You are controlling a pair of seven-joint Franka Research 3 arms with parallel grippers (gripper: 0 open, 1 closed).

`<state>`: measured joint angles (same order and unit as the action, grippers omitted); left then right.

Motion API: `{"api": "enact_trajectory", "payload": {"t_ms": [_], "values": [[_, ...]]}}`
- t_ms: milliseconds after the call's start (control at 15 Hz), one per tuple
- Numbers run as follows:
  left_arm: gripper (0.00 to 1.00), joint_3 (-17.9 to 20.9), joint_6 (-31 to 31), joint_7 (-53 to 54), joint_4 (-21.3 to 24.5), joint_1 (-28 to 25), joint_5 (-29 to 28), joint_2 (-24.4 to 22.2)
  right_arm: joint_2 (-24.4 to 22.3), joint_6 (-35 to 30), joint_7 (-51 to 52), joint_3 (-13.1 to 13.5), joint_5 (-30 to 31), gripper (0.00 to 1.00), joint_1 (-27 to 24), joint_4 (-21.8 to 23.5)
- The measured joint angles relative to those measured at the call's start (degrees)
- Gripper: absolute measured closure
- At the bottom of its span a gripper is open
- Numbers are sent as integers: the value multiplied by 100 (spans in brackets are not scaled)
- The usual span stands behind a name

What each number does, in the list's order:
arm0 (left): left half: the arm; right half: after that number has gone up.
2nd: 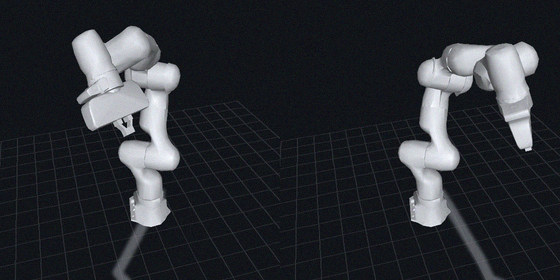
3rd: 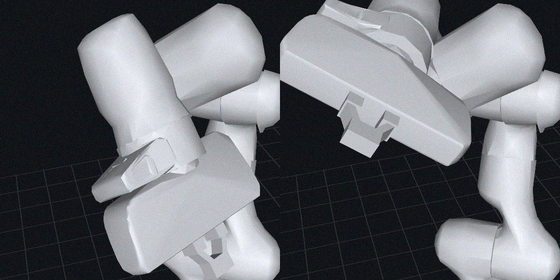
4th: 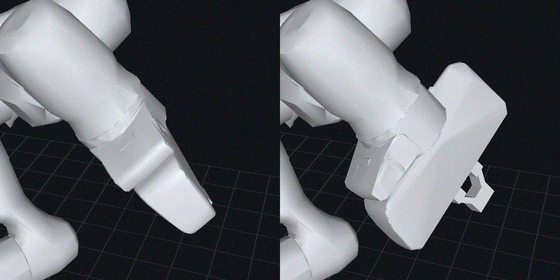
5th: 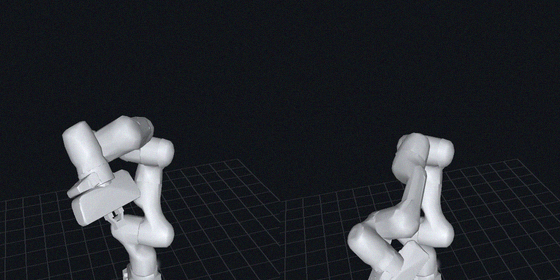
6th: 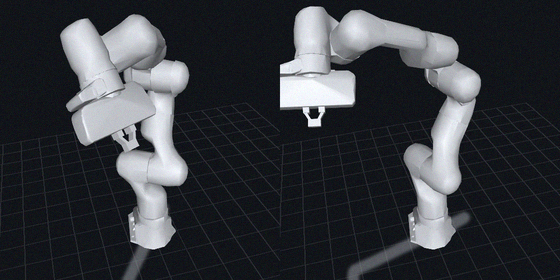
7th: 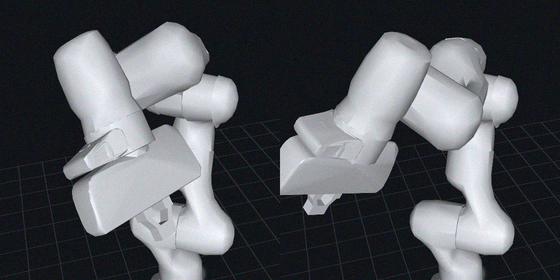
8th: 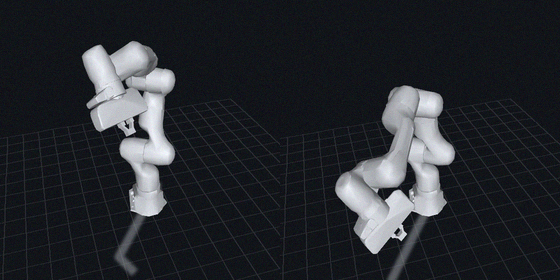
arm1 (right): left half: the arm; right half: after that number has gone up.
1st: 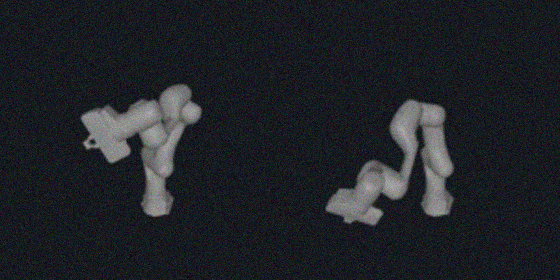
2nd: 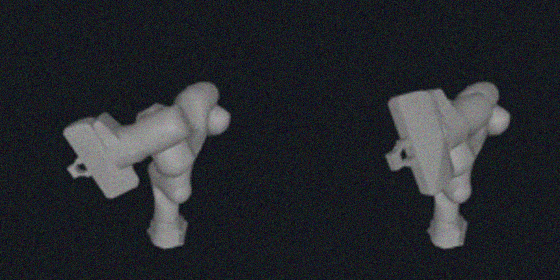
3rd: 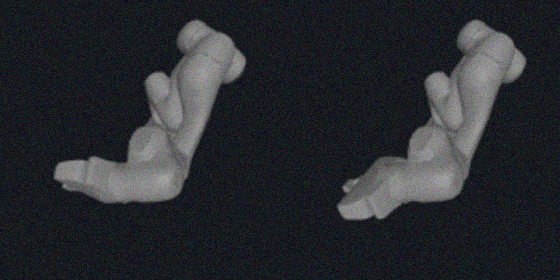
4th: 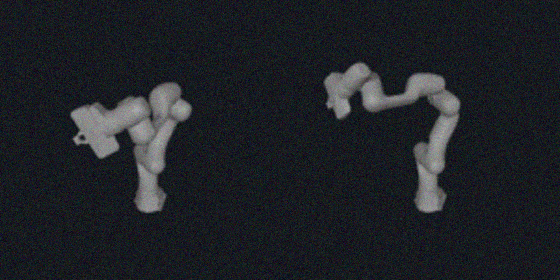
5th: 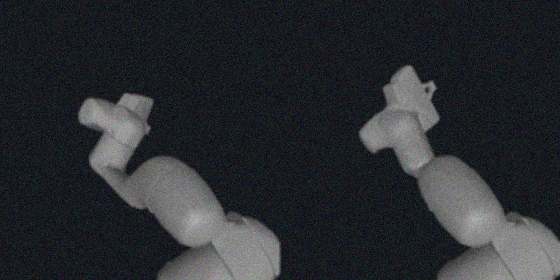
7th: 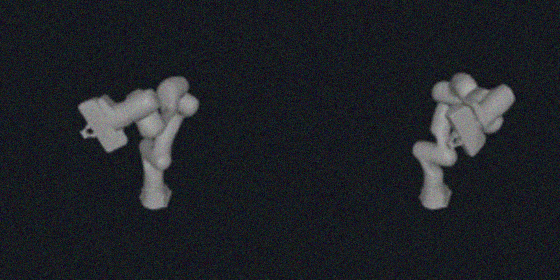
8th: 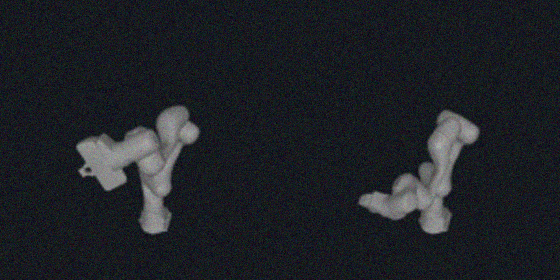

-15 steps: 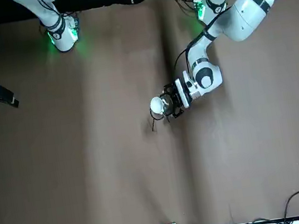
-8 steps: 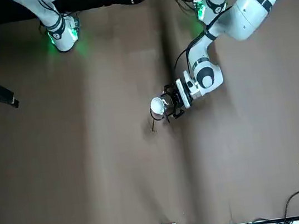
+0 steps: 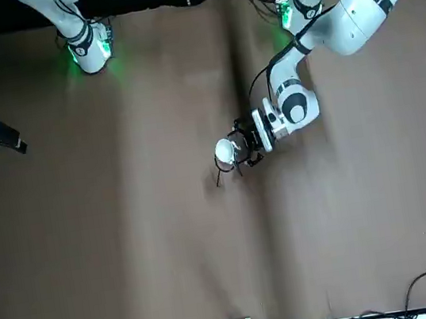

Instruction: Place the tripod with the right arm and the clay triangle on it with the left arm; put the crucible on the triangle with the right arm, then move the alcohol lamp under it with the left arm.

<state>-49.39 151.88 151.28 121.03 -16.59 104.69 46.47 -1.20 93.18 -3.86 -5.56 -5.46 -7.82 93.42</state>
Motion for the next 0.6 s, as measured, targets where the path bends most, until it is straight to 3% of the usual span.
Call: {"api": "enact_trajectory", "payload": {"t_ms": [600], "values": [[1,-483,112,7,404,-494,0,-1,3,0,0,-1,0,0,0,3]]}}
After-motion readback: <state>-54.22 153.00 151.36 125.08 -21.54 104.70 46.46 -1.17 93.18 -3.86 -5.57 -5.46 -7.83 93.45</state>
